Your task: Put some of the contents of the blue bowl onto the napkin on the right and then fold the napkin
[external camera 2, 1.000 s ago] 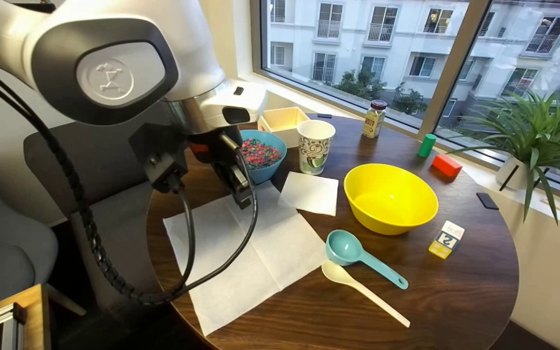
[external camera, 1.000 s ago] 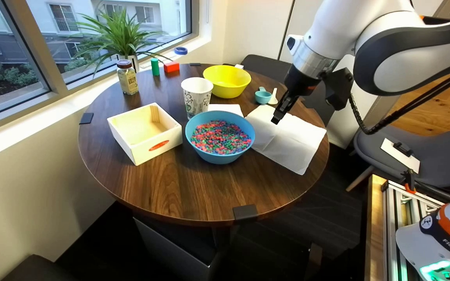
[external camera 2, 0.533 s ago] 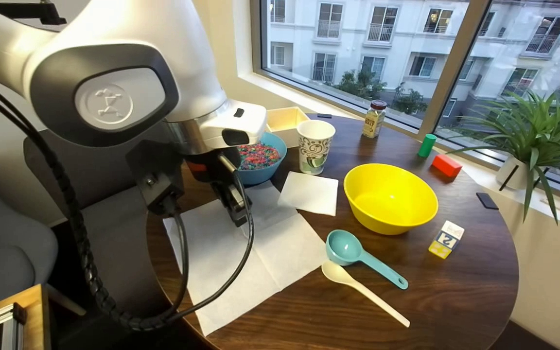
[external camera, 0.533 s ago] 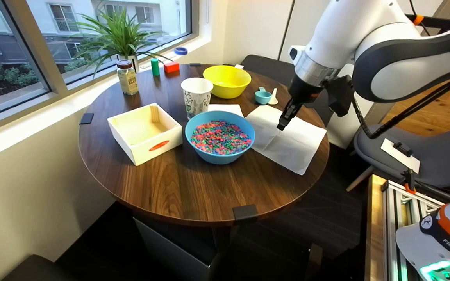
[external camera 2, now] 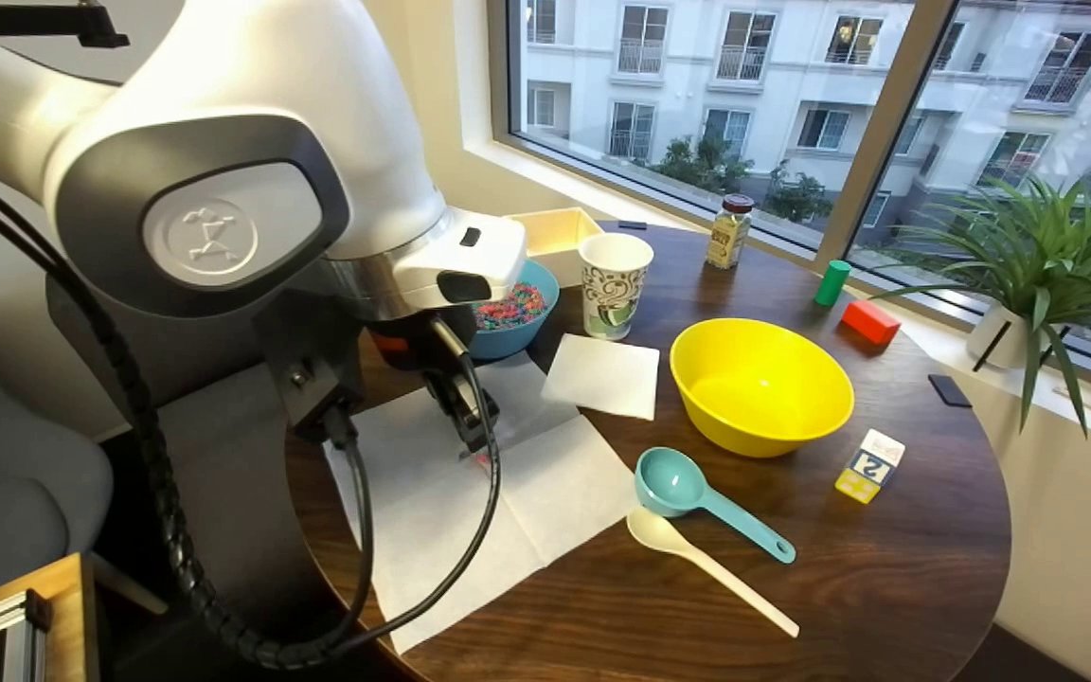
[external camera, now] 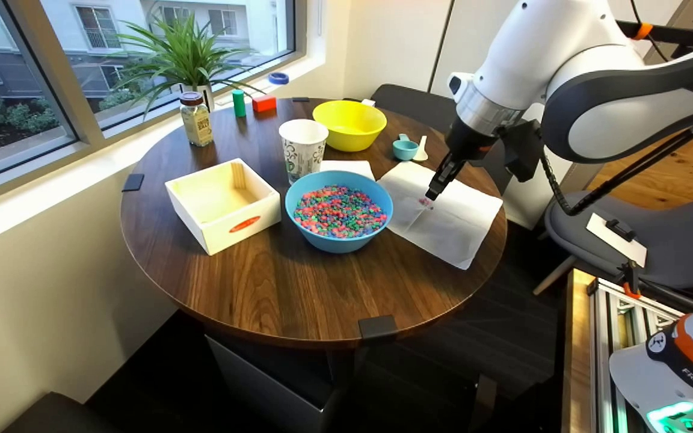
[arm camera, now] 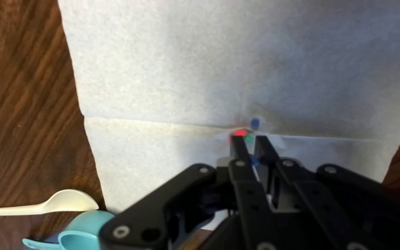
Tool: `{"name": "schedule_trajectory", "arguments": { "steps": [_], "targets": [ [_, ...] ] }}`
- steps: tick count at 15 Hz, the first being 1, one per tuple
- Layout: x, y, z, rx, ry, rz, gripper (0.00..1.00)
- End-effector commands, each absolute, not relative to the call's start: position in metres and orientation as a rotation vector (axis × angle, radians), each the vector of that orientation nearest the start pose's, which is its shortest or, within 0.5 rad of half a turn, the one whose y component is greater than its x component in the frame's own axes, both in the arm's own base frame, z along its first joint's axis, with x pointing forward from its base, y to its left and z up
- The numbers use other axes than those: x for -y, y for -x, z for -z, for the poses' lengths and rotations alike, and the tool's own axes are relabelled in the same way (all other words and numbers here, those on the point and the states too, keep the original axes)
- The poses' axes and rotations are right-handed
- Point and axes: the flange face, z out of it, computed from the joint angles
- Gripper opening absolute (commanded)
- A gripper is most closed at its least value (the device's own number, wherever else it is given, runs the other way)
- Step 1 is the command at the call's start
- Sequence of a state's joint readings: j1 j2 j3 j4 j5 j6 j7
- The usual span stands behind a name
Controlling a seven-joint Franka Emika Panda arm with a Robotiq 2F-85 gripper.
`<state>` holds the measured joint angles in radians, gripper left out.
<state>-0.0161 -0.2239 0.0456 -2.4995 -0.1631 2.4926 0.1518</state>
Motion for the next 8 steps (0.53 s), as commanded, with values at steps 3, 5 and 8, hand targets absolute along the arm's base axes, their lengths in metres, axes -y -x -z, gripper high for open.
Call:
{"name": "schedule_trajectory", "arguments": {
  "steps": [3, 5, 8],
  "targets": [
    [-0.009, -0.466, -0.381, 0.02, 3.222, 0.413, 0.6],
    [-0.01, -0.466, -0.385, 0.025, 3.22, 0.425, 0.75],
    [-0.014, -0.463, -0.407, 0.03, 3.239, 0.46, 0.97]
  ]
}}
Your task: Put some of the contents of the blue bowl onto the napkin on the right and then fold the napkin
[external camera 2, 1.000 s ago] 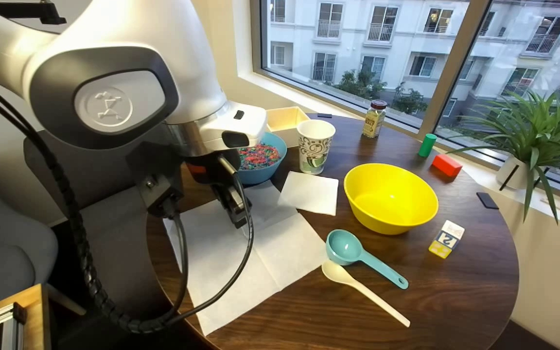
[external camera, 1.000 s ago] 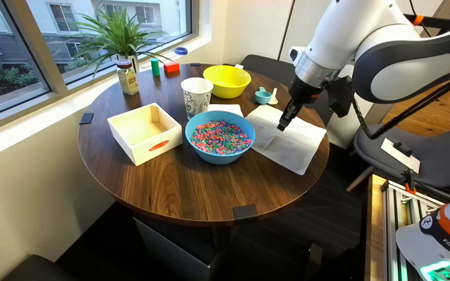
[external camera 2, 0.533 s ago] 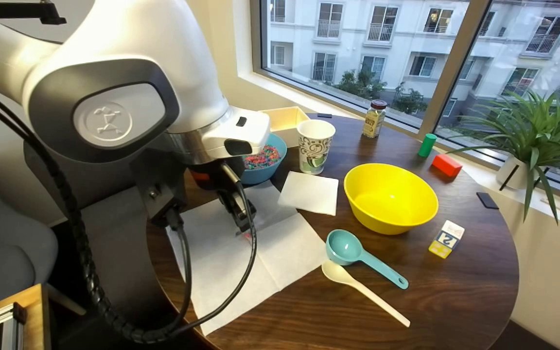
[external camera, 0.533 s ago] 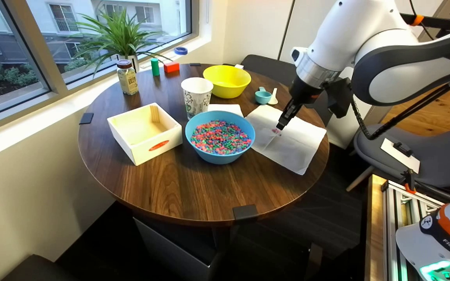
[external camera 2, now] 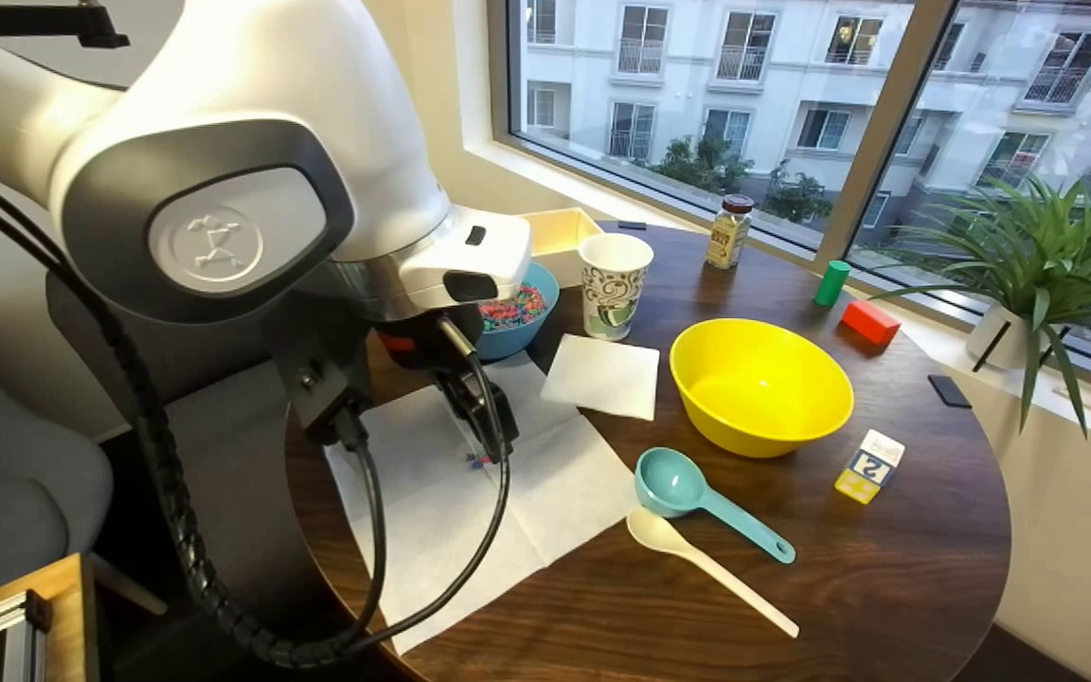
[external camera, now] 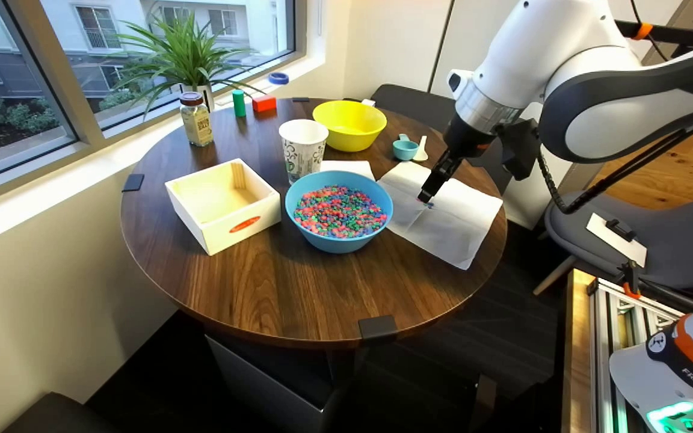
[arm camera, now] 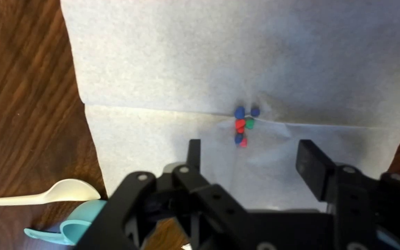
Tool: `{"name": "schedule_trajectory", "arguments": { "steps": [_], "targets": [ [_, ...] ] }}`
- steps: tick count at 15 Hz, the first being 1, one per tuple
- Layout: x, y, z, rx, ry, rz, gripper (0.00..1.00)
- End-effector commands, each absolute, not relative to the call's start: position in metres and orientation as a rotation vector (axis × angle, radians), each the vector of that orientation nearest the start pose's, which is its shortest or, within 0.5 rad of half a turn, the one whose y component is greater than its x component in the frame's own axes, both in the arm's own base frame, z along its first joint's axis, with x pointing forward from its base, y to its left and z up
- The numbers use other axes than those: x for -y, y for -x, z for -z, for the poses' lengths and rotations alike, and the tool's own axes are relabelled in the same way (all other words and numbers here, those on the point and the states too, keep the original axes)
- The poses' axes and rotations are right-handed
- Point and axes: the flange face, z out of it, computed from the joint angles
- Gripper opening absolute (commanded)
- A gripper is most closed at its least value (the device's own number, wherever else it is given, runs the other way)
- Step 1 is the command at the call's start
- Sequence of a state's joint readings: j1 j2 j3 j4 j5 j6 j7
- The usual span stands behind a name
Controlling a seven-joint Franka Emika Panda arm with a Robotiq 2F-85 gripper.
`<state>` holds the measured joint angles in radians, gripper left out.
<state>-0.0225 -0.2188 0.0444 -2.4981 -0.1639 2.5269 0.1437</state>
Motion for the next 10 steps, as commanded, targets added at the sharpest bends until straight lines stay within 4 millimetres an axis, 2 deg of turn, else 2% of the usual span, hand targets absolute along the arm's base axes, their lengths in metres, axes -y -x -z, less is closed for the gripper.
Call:
{"name": "schedule_trajectory", "arguments": {
  "steps": [1, 4, 6, 8, 10],
  "targets": [
    [-0.016, -0.463, -0.419, 0.036, 3.249, 0.489, 1.0],
    [-0.03, -0.467, -0.462, 0.082, 3.266, 0.629, 1.0],
    [-0.048, -0.48, -0.486, 0.084, 3.221, 0.718, 1.0],
    [-0.065, -0.497, -0.496, 0.095, 3.191, 0.762, 1.0],
    [-0.079, -0.515, -0.494, 0.098, 3.169, 0.772, 1.0]
  ]
}}
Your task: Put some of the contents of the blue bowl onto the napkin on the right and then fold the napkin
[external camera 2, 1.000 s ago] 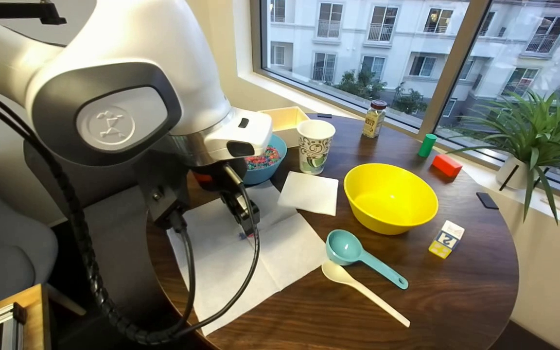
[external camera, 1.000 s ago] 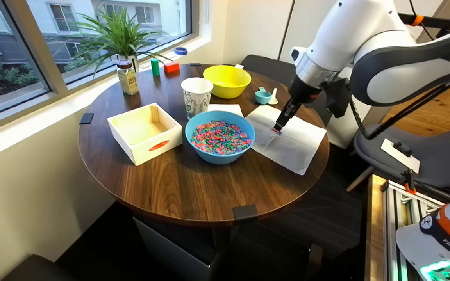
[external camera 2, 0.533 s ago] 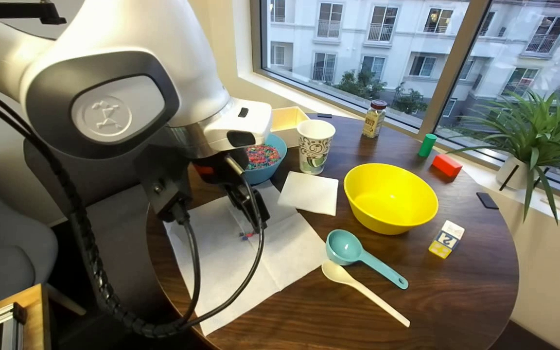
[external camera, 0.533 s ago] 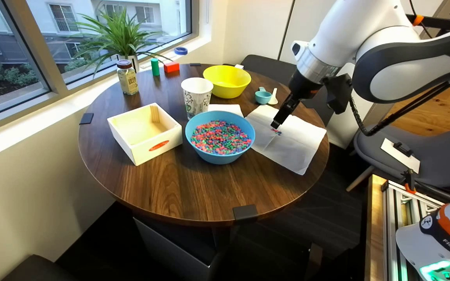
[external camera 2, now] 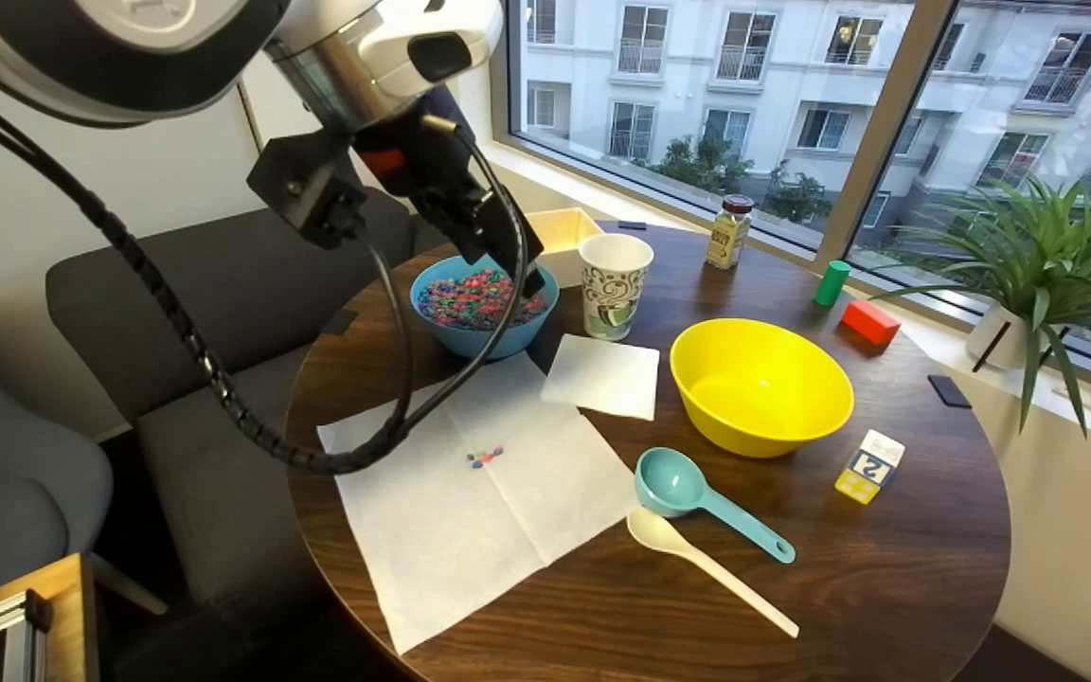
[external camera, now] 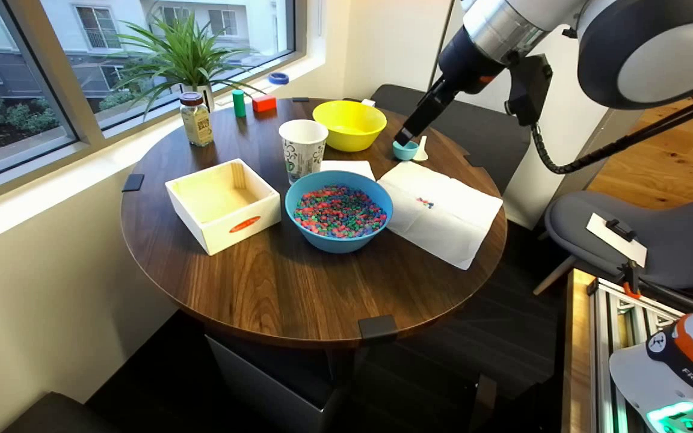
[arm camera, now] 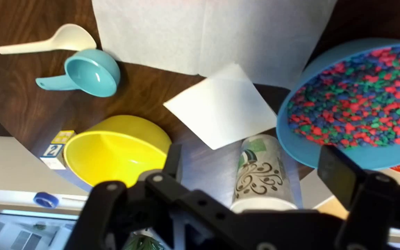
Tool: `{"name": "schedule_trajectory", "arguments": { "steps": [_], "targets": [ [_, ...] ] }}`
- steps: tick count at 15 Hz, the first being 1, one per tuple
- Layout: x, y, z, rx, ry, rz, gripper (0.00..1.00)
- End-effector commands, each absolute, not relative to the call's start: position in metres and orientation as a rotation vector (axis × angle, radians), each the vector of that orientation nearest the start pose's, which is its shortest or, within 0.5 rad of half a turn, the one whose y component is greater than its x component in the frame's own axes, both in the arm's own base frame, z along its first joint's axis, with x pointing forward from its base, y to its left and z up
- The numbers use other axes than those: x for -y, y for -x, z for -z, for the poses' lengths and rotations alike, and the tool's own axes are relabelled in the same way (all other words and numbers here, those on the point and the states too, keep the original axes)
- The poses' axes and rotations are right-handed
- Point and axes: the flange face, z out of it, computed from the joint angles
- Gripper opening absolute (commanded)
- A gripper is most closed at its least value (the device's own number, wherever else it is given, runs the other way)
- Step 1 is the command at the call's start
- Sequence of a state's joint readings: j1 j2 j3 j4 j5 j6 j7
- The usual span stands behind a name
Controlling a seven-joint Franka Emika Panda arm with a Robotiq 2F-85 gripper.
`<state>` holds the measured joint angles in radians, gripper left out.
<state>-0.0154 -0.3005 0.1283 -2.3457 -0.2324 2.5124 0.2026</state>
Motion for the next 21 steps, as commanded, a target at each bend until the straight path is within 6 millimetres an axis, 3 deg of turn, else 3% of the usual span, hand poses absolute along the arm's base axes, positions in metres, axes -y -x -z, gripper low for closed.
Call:
{"name": "schedule_trajectory", "arguments": {
  "steps": [1, 6, 12, 20, 21],
  "targets": [
    [-0.085, -0.522, -0.491, 0.097, 3.162, 0.768, 1.0],
    [-0.119, -0.559, -0.451, 0.1, 3.139, 0.633, 1.0],
    [-0.165, -0.582, -0.427, 0.136, 3.113, 0.54, 1.0],
    [-0.176, -0.591, -0.394, 0.078, 3.09, 0.387, 1.0],
    [-0.175, -0.592, -0.391, 0.074, 3.091, 0.376, 0.9]
  ]
}}
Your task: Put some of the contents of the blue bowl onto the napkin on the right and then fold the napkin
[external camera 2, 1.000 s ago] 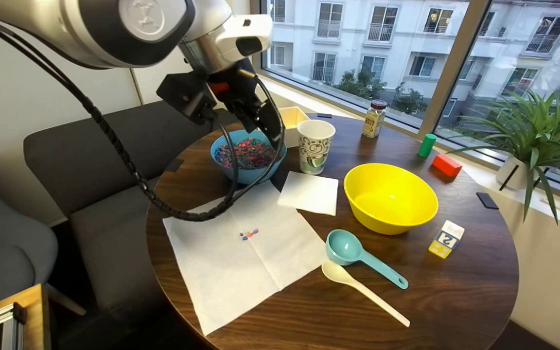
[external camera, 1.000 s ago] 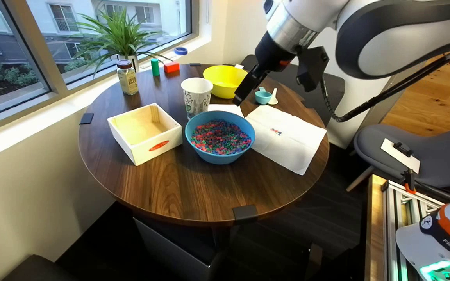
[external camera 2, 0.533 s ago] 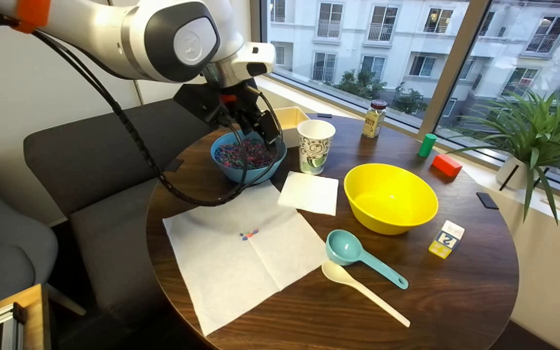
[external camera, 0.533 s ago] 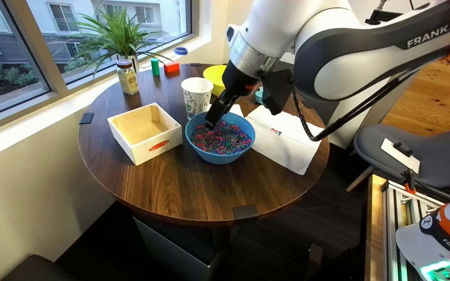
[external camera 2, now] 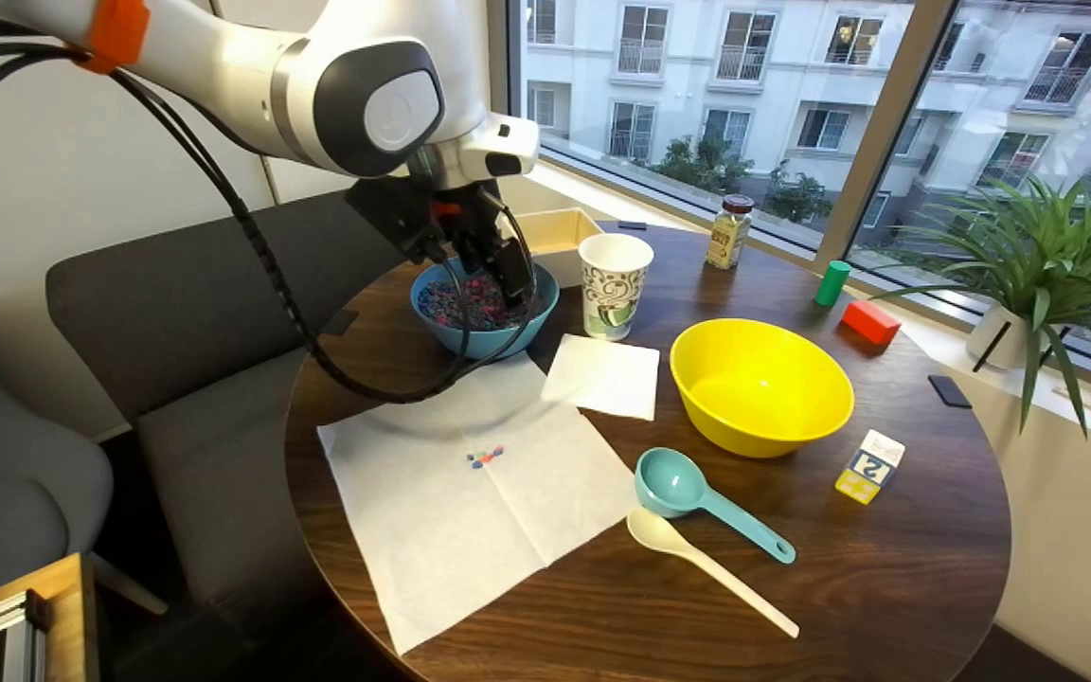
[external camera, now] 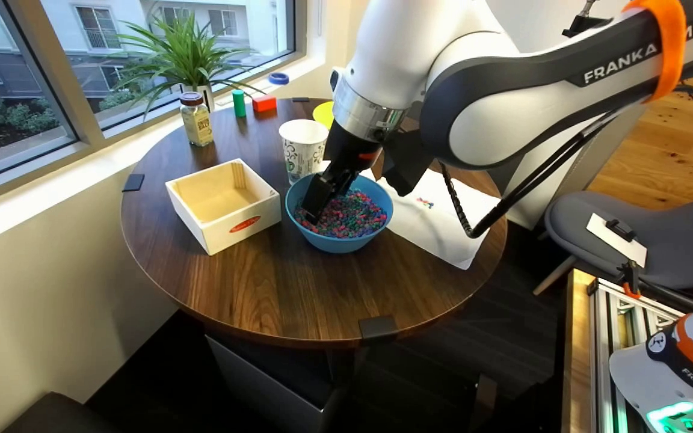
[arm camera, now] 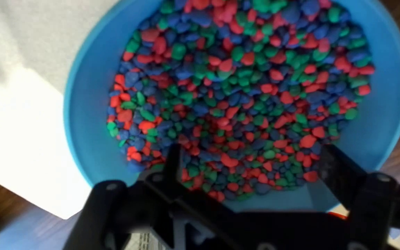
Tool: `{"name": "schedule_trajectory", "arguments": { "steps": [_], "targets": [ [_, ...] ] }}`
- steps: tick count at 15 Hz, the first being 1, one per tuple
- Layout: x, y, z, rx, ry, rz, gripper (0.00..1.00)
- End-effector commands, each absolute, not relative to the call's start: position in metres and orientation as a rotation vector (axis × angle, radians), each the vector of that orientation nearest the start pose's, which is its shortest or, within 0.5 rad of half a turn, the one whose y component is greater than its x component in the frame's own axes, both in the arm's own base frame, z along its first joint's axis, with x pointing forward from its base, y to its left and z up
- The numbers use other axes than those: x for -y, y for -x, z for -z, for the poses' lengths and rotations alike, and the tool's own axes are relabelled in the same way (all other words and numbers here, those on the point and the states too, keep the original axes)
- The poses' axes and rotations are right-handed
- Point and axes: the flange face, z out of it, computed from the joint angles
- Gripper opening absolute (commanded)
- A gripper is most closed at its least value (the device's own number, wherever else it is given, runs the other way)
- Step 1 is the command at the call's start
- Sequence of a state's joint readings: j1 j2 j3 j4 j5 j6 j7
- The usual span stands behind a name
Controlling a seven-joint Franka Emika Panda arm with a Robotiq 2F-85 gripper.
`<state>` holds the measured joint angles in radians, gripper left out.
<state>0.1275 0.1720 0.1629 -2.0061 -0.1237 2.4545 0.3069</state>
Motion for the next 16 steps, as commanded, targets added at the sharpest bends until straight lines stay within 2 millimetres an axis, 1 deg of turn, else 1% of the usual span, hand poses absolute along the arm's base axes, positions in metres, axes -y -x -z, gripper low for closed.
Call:
{"name": "schedule_trajectory", "arguments": {
  "steps": [1, 3, 5, 7, 10, 11, 13, 14, 16],
  "targets": [
    [-0.174, -0.592, -0.389, 0.067, 3.099, 0.359, 0.75],
    [-0.171, -0.593, -0.386, 0.057, 3.116, 0.344, 0.58],
    [-0.169, -0.594, -0.389, 0.05, 3.12, 0.344, 0.42],
    [-0.168, -0.595, -0.39, 0.044, 3.128, 0.344, 0.28],
    [-0.17, -0.594, -0.395, 0.049, 3.131, 0.355, 0.04],
    [-0.171, -0.594, -0.396, 0.06, 3.124, 0.361, 0.0],
    [-0.171, -0.594, -0.397, 0.061, 3.129, 0.367, 0.0],
    [-0.17, -0.593, -0.4, 0.058, 3.132, 0.372, 0.02],
    [-0.169, -0.592, -0.407, 0.06, 3.131, 0.386, 0.02]
  ]
}}
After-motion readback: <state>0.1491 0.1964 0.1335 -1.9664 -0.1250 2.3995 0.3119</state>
